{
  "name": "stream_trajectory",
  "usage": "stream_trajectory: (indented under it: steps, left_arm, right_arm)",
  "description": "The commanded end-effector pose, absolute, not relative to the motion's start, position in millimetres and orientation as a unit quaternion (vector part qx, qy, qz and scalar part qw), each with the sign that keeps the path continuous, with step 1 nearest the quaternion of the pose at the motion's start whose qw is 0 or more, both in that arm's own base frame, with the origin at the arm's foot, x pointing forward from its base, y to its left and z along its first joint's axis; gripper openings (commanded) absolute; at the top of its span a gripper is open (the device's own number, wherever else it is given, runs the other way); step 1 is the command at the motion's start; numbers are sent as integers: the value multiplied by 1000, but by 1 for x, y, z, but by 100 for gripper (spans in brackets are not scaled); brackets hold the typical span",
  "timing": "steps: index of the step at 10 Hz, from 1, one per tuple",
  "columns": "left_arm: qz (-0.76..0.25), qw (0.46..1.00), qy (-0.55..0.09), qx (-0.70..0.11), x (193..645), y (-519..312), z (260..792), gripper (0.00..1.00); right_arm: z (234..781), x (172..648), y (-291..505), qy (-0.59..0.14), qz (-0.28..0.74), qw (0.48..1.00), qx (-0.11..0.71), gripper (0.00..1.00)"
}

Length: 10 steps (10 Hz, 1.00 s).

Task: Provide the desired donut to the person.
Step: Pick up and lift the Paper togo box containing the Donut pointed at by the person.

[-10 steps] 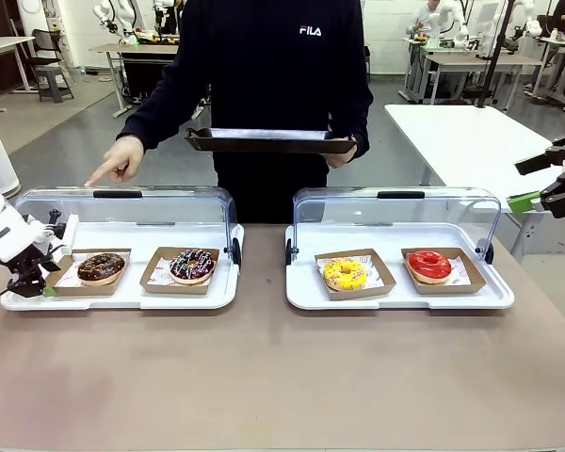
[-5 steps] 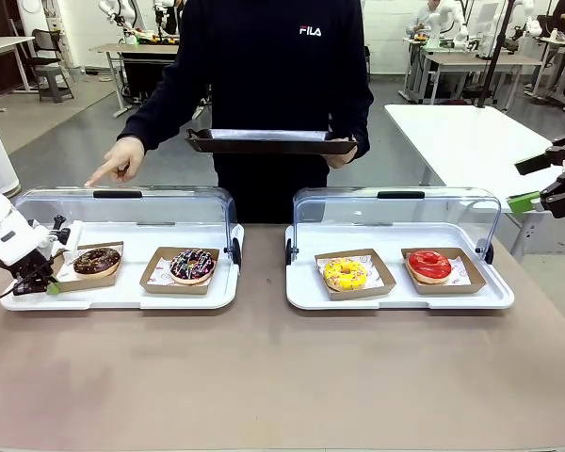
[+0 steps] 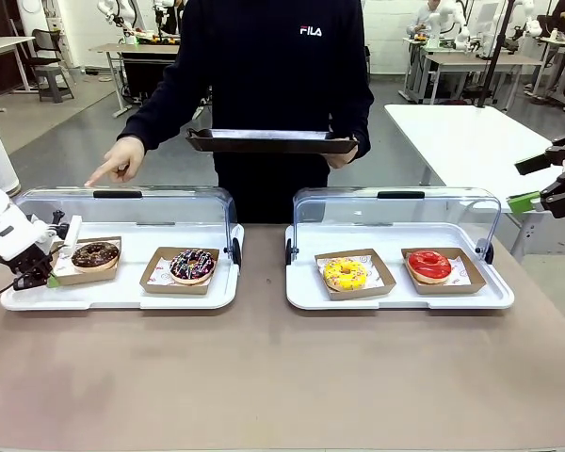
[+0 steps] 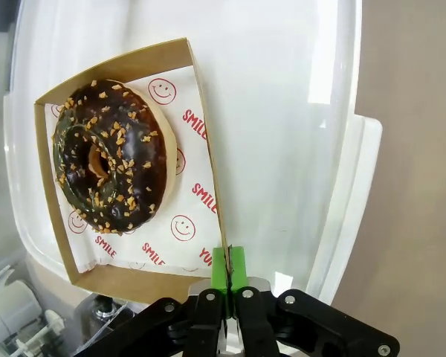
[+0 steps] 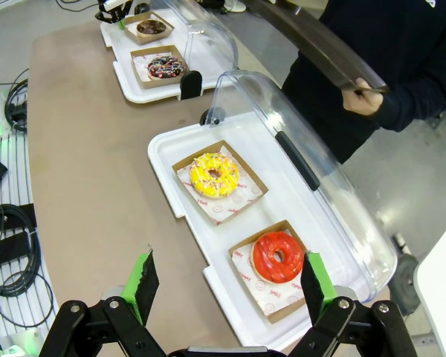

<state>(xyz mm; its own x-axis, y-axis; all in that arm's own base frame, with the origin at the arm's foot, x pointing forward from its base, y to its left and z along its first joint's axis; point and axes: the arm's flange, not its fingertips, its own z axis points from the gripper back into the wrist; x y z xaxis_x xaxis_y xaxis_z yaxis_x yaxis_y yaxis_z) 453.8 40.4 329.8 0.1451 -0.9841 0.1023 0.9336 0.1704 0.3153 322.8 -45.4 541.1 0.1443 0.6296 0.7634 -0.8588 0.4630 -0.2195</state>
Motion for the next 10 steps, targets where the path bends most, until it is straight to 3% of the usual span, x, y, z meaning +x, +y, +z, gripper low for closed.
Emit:
stream_trajectory:
  steps: [1,6,10]
  left_arm:
    - [-650,737,-175,64,425,47,347,0]
    - [-678,717,-160,-40,308,101,435,0]
    - [-690,690,-218,8,252,108,498,0]
  right_arm:
    - [540,325,-44,-425,504,738,143,100]
    - [540,325,-44,-425,504,738,143,100]
    - [540,325,-44,-425,504,738,143,100]
